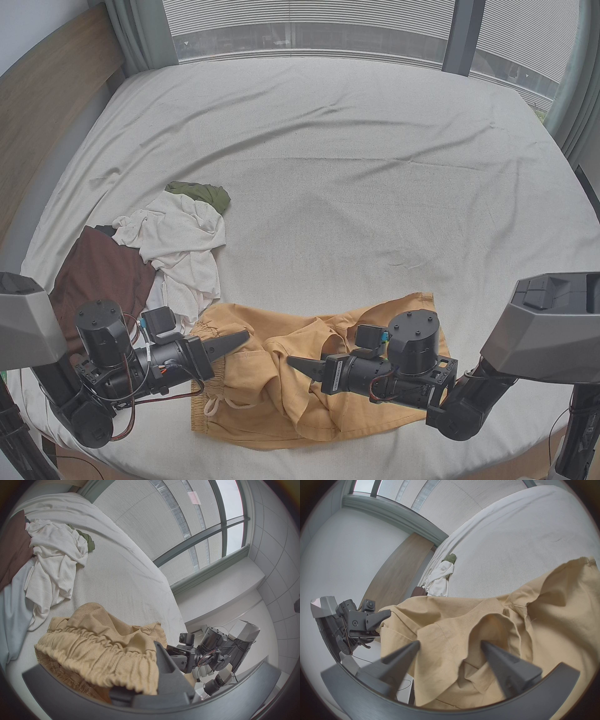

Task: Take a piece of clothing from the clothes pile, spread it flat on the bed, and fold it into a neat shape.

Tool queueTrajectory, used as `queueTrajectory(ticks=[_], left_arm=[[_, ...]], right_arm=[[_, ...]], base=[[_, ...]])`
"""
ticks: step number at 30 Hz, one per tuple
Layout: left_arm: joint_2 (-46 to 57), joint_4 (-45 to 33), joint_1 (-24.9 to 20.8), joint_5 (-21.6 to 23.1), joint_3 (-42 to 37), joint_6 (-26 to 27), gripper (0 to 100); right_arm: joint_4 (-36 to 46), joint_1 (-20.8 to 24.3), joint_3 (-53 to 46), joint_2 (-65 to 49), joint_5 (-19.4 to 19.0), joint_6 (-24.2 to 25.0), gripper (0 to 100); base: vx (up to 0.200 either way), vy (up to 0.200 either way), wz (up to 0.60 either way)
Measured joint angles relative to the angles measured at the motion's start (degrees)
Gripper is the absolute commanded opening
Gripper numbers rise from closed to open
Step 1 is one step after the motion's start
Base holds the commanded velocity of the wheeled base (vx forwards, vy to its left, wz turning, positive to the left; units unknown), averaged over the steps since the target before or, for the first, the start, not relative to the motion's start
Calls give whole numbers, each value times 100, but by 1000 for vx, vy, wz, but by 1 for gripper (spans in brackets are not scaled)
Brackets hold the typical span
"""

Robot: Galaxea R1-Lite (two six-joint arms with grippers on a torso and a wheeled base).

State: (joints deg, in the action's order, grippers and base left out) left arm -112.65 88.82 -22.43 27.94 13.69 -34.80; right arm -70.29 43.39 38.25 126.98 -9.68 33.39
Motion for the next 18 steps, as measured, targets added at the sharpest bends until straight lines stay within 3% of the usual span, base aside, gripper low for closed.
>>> queueTrajectory(ticks=[18], left_arm=[[0,2,66,2,69,-1,0]], right_arm=[[-679,-271,-610,-305,-61,306,0]], base=[[0,0,0]])
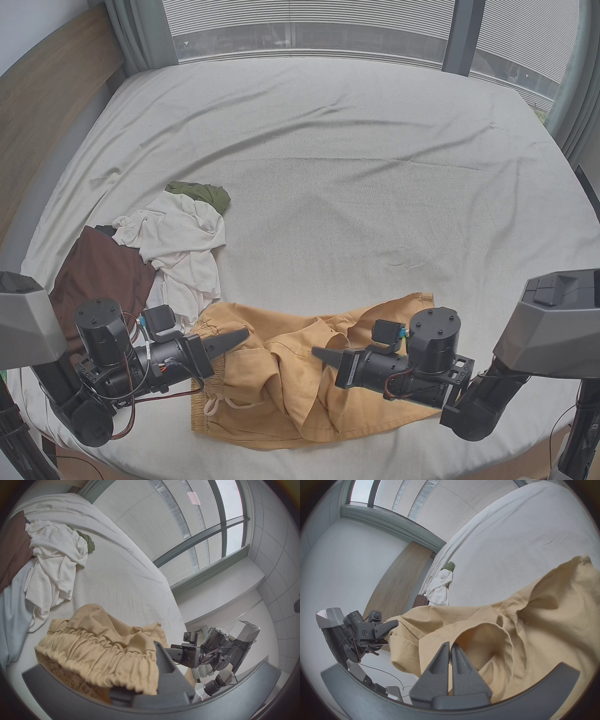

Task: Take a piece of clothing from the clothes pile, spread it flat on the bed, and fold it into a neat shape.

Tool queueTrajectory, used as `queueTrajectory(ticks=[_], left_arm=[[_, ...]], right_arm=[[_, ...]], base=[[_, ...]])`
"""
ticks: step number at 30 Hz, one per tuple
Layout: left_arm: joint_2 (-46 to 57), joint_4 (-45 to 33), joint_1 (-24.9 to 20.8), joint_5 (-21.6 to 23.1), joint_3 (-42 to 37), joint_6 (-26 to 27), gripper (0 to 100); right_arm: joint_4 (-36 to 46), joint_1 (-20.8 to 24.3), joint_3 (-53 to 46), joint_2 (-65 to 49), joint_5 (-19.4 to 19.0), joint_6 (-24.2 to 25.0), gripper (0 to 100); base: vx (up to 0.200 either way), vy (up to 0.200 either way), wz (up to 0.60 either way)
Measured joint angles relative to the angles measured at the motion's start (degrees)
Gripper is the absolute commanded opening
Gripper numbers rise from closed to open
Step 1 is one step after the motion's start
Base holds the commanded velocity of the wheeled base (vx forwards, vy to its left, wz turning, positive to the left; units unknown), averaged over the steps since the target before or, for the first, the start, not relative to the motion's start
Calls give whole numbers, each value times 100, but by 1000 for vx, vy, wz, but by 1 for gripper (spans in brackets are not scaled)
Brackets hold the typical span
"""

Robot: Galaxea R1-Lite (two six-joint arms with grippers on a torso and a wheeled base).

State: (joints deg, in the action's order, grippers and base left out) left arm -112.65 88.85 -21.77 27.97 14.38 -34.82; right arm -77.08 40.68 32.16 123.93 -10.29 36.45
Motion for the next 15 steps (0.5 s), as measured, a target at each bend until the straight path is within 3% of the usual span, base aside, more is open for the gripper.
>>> queueTrajectory(ticks=[7,15], left_arm=[[-16,2,183,0,116,-10,0],[-74,2,293,0,118,4,0]], right_arm=[[-680,-501,-482,-260,-449,285,0],[-1108,-837,-1003,-243,-1292,499,0]], base=[[0,0,0],[0,0,0]])
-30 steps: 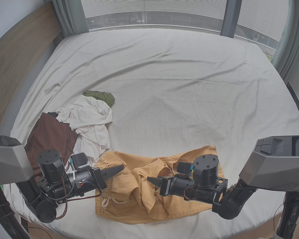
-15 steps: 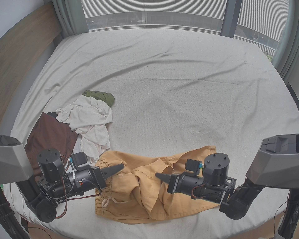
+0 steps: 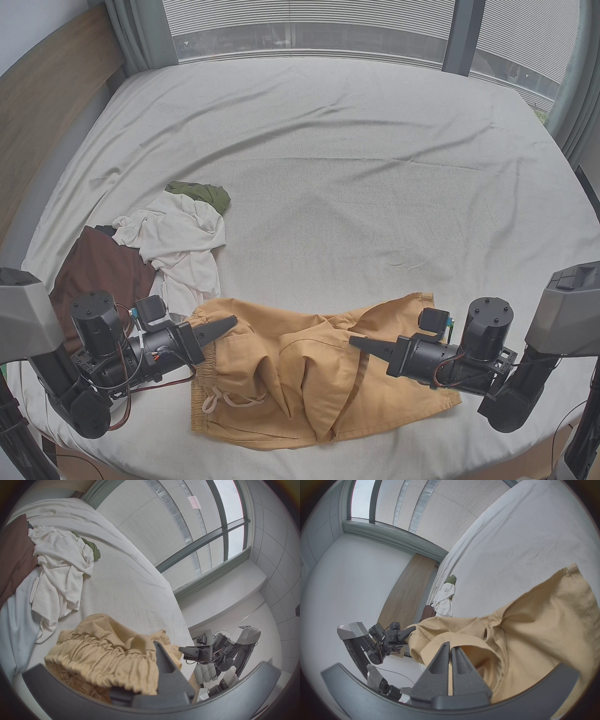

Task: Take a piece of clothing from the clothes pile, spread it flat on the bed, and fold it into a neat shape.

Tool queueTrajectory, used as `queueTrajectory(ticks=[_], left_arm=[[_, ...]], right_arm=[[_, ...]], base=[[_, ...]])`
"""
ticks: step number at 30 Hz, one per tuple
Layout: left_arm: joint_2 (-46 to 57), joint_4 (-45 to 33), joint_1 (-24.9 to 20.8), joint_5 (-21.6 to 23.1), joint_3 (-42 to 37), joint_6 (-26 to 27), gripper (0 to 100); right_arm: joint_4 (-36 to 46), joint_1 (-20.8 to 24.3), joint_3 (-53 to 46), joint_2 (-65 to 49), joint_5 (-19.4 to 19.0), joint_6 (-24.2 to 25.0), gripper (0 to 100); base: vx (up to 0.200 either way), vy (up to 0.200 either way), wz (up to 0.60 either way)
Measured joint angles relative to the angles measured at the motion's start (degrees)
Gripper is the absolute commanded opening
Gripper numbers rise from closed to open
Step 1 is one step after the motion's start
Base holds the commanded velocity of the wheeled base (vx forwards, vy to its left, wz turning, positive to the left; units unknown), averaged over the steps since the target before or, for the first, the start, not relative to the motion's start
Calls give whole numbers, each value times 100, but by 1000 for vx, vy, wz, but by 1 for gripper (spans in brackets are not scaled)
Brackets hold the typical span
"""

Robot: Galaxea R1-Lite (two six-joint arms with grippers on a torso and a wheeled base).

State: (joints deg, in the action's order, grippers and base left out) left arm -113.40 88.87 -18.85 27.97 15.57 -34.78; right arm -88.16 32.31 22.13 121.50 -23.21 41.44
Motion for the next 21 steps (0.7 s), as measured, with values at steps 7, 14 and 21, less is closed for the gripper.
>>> queueTrajectory(ticks=[7,14,21], left_arm=[[-30,-2,-20,-2,-13,0,0],[-44,-2,-74,-2,-35,10,0],[-49,-2,-107,-2,-39,10,0]], right_arm=[[-7,-41,6,107,-372,162,100],[-9,27,111,157,-374,187,100],[-5,212,229,247,-363,140,100]], base=[[0,0,0],[0,0,0],[0,0,0]])
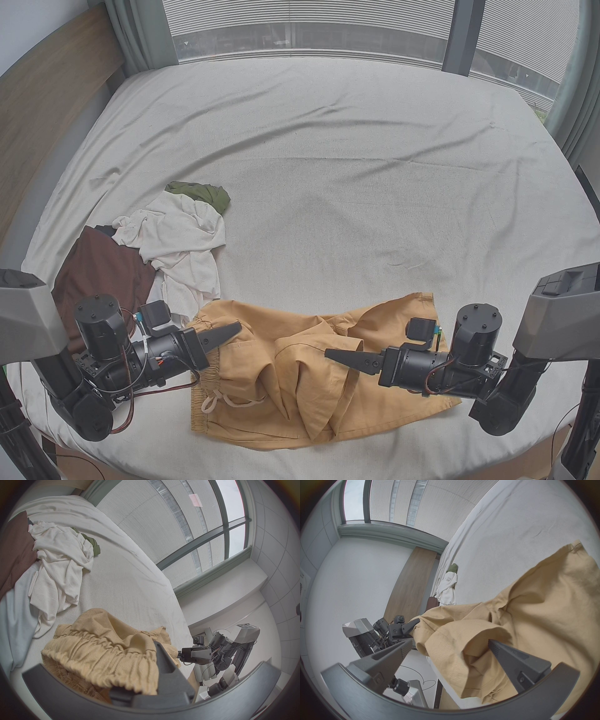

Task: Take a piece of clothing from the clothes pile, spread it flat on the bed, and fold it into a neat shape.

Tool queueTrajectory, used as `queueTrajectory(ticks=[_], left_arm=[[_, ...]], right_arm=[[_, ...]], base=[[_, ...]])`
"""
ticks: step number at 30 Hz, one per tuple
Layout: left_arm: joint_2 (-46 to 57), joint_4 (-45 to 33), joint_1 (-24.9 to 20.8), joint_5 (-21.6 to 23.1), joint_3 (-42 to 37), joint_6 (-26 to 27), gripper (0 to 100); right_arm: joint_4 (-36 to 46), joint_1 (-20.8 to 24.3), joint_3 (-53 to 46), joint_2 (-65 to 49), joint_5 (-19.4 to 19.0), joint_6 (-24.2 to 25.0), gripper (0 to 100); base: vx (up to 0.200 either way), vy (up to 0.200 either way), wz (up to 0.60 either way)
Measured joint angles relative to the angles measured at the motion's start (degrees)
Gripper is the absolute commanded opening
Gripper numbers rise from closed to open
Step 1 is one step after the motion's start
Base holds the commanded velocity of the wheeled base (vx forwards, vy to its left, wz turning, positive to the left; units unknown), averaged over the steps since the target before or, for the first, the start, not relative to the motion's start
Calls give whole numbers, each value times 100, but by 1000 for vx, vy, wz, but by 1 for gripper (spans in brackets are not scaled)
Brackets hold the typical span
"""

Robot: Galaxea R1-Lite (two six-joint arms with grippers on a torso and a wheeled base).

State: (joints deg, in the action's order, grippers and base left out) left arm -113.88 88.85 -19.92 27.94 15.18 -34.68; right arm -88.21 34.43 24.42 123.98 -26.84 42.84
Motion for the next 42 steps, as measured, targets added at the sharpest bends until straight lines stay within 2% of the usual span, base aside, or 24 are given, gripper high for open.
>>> queueTrajectory(ticks=[10,22,23,31,36,42], left_arm=[[7,0,-11,0,4,-12,0],[11,-2,-4,2,9,-10,0],[13,0,0,2,12,-10,0],[13,0,5,0,28,-12,0],[13,0,5,0,33,-10,0],[13,-2,5,0,72,-10,0]], right_arm=[[-2,346,391,59,20,-11,100],[0,516,640,268,41,-33,100],[0,527,658,276,46,-33,0],[0,551,719,301,68,-26,0],[0,547,766,325,284,-26,0],[-4,540,697,290,297,-11,0]], base=[[0,0,0],[0,0,0],[0,0,0],[0,0,0],[0,0,0],[0,0,0]])
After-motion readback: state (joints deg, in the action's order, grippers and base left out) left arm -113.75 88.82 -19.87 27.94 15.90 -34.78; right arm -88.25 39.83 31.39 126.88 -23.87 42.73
